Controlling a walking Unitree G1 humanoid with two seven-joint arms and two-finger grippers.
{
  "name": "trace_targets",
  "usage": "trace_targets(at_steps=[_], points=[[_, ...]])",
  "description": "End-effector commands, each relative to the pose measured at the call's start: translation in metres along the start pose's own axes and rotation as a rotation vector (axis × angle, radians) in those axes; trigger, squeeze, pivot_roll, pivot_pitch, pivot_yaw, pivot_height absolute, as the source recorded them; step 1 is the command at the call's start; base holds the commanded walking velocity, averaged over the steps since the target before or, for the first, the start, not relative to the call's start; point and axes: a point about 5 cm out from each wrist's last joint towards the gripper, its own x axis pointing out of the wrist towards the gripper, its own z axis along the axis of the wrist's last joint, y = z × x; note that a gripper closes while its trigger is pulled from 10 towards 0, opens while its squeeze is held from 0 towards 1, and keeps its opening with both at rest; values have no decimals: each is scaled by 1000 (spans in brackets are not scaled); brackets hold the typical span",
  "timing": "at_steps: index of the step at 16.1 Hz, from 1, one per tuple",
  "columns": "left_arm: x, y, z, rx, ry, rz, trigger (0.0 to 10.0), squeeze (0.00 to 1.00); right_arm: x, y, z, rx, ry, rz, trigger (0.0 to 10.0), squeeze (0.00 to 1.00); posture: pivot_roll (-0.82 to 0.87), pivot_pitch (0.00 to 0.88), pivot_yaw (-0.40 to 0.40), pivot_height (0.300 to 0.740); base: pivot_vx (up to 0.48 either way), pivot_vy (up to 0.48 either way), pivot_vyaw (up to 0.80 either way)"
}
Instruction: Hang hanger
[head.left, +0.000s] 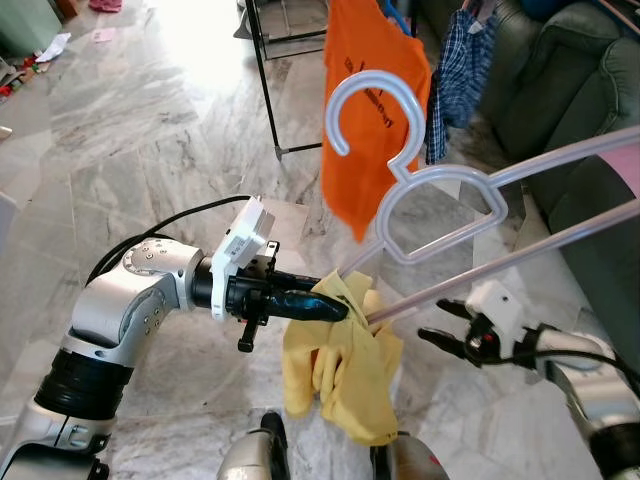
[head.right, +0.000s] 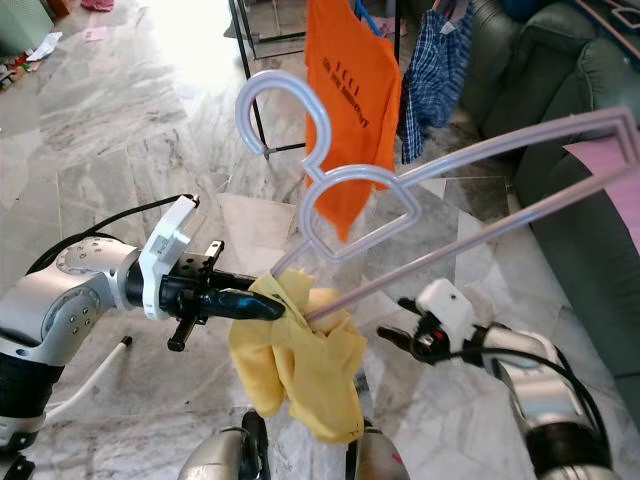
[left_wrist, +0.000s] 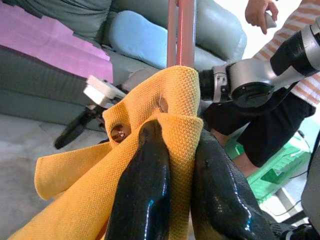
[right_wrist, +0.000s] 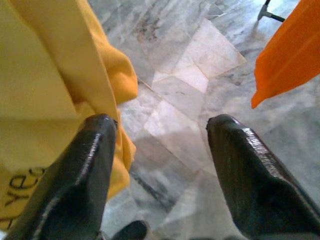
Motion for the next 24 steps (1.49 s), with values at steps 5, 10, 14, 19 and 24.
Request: trace_targets(at_steps=[5, 10, 14, 19, 24], points=[[4, -10, 20, 70, -21, -60, 10000, 0, 36, 10, 4, 39, -14, 61, 10000, 0, -103, 292, 90, 740, 0, 0, 0], [7, -14, 22, 68, -28, -65, 10000, 0, 62, 11, 13, 42, -27, -28, 0, 0, -93, 294, 80, 740, 0, 0, 0], [6, -14, 21, 69, -34, -49, 10000, 0, 65, 18, 8, 72, -40, 16, 0, 0, -95, 292, 68, 740, 0, 0, 0], [7, -12, 21, 72, -46, -37, 10000, 0, 53, 14, -2, 112, -38, 5, 0, 0, -105, 289, 65, 740, 0, 0, 0], [2, -3, 22, 88, -58, 18, 10000, 0, 43, 12, -8, 189, -106, -63, 0, 0, -112, 285, 71, 740, 0, 0, 0]])
